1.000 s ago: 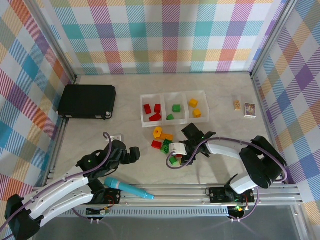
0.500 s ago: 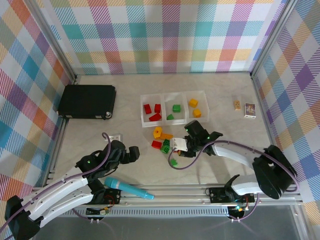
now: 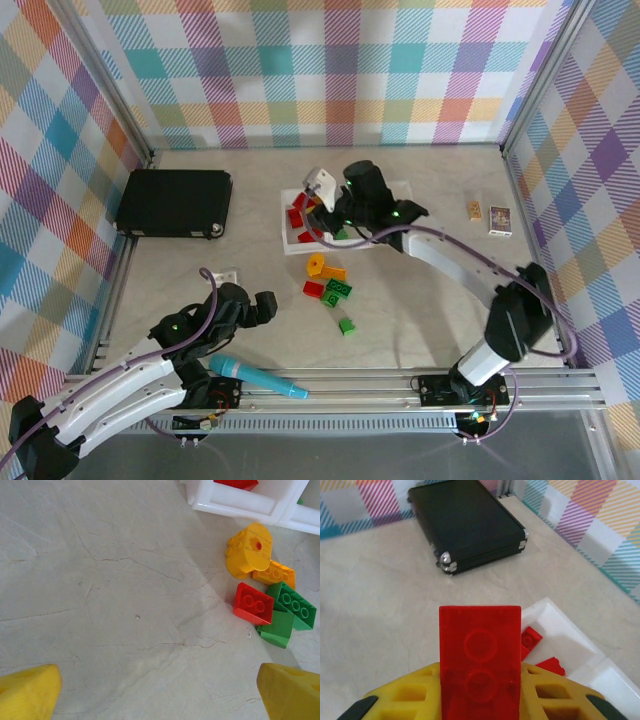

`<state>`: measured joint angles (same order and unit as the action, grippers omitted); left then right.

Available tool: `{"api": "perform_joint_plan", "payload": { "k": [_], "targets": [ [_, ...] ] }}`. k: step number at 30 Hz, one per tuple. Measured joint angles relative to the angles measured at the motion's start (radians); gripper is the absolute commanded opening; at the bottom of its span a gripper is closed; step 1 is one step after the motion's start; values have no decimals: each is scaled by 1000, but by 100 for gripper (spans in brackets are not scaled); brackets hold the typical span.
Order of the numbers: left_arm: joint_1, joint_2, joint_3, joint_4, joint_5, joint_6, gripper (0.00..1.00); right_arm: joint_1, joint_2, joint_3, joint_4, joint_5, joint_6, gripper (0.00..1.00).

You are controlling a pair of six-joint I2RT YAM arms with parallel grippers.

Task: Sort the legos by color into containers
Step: Place the lego in the container.

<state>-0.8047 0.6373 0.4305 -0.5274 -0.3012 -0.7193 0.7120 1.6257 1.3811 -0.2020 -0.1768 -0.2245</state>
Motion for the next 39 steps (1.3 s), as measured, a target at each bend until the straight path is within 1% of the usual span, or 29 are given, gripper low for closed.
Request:
{"api": "perform_joint_plan", "payload": {
  "k": [5,10,16,21,24,27,29,33,34,39],
  "targets": [
    [0,13,-3,5,0,-3,100,0,174,105,-14,42,211,23],
    [0,13,-4,5,0,-2,100,0,317,226,-66,71,357,23],
    [0,14,-8,2,0,-2,100,-5,417,309,-103,91,491,23],
    [0,-7,-10,-13,0,2,100,-18,463,338,-129,102,578,26],
    [0,-26,-10,-21,0,2,100,-29,494,370,-162,105,613,32],
    [0,-29,-14,-20,4,6,100,-41,508,386,-190,105,640,41],
    [0,-28,-15,-21,13,10,99,-48,508,393,-215,105,658,51],
    [0,-25,-15,-20,29,13,99,-60,508,425,-259,94,673,60],
    [0,-25,-15,-21,31,13,100,-63,508,436,-270,89,675,62],
    [0,-25,-15,-20,54,17,100,-66,507,485,-321,67,681,63]
  ]
}}
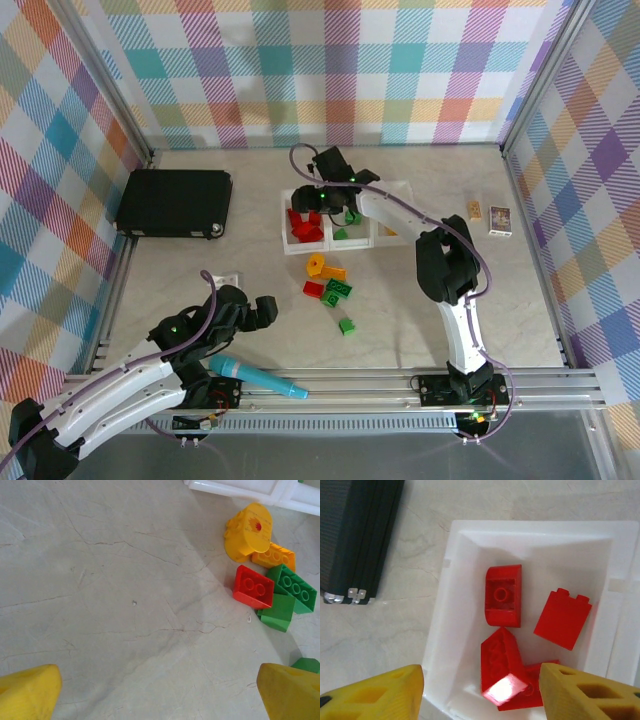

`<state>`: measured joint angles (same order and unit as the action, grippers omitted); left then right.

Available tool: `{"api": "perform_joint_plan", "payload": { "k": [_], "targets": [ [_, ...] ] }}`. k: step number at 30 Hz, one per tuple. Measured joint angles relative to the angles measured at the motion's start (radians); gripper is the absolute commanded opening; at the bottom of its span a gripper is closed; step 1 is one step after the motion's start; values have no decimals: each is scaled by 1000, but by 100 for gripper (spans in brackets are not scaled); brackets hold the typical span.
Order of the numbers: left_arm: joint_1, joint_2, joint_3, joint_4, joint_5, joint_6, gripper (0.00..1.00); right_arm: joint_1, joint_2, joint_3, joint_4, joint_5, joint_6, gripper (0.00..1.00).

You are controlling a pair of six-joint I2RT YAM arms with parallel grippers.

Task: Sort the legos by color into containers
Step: Place the lego in the container, then rotate the lego at the bottom-center of the table.

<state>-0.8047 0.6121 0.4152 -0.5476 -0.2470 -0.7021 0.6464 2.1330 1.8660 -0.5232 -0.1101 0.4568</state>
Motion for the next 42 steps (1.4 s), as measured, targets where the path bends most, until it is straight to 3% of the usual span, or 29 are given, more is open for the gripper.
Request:
{"api": "perform_joint_plan", "payload": {
  "k": [4,9,17,24,30,36,42],
  "targets": [
    [0,21,1,0,17,15,100,1,-32,-5,-49,-6,0,65],
    [0,91,23,1,43,39,100,1,-209,-105,-88,12,-1,72],
    [0,214,44,61,94,49,100,1,-603,-388,-108,80,8,79],
    [-4,265,47,131,111,37,100,5,-780,-721,-141,76,109,81],
    [-5,281,46,184,116,8,100,91,-924,-958,-195,89,300,85],
    [-6,291,46,211,114,-13,100,229,-1054,-1126,-149,169,633,86],
    [-5,295,46,213,111,-17,100,381,-974,-1156,-69,275,964,87]
  ]
}}
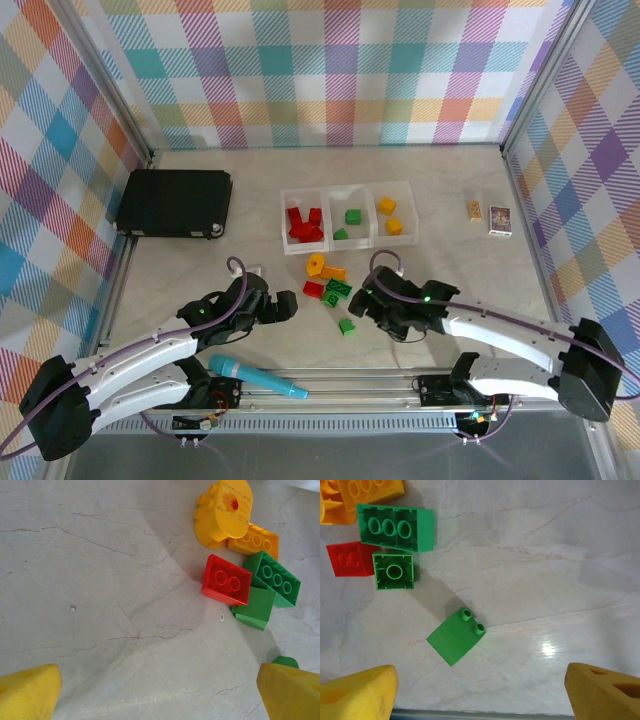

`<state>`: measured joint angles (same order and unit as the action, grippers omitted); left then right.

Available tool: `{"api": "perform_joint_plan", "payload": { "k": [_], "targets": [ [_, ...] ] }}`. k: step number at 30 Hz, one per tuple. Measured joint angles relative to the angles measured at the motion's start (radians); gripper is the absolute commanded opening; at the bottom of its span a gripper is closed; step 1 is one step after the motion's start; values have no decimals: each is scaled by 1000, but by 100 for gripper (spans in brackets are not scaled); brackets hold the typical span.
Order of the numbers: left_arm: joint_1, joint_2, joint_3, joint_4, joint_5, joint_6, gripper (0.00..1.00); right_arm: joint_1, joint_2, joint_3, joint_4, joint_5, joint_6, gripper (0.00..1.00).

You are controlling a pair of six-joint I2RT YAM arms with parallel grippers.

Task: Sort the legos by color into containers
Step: Rotate the lego at the bottom-center of the table.

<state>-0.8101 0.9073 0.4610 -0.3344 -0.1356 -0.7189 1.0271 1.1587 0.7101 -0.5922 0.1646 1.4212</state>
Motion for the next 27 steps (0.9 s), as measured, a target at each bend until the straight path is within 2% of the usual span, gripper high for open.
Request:
{"api": "perform_joint_plan", "payload": {
  "k": [5,11,27],
  "targets": [
    [0,-35,0,-11,-8,1,100,79,151,8,58,27,200,86],
    [0,-73,0,-32,-15,9,100,144,242,27,68,65,382,82],
    [0,-97,-53,-33,-19,13,100,150,401,124,109,87,498,75]
  ]
}}
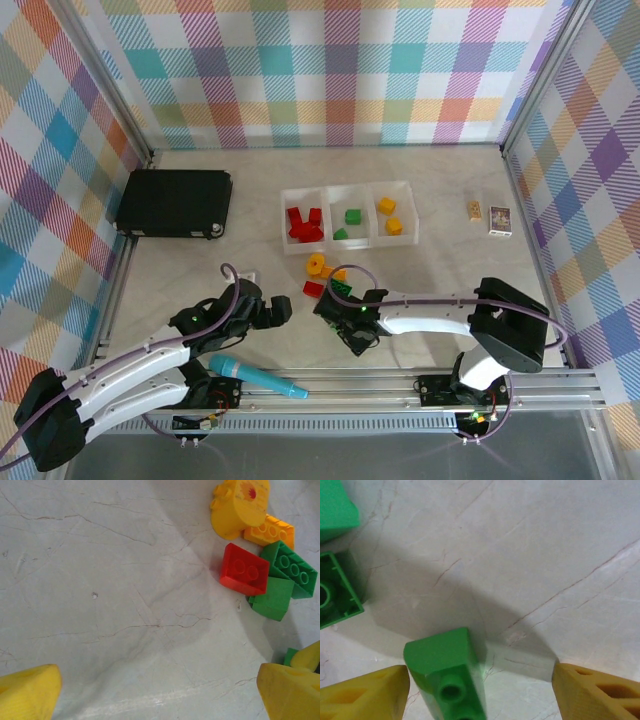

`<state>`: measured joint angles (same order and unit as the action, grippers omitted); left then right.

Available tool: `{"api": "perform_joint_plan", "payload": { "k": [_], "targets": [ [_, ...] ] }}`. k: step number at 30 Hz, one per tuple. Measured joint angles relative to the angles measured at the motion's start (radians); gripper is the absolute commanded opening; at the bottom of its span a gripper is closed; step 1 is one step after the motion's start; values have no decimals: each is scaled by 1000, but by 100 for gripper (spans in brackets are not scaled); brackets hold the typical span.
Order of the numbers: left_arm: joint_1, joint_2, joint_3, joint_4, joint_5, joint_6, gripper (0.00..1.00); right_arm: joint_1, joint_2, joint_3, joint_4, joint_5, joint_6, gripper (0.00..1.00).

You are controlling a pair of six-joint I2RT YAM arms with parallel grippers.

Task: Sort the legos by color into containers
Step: Rotate the lego at the bottom-center of the table, then pick up the lego from the bottom-center of the table.

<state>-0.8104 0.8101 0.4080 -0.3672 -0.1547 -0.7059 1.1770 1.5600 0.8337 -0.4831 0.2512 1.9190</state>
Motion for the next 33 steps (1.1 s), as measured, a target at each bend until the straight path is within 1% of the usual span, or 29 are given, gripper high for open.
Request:
{"api": "perform_joint_plan", "payload": {
  "k": [5,12,19,27,33],
  "targets": [
    [0,-8,0,-5,-12,8,100,-17,10,10,-9,4,-37,73],
    [0,-22,0,-32,-23,11,100,-68,37,62,-64,72,-203,70],
    [0,-66,-13,-49,-34,11,100,-72,68,117,-79,69,-311,67],
    [0,-66,-19,-53,-41,10,99,-45,112,137,-90,40,-335,67],
    [0,-87,-27,-63,-49,6,100,-28,137,148,-102,32,-335,64]
  ]
}}
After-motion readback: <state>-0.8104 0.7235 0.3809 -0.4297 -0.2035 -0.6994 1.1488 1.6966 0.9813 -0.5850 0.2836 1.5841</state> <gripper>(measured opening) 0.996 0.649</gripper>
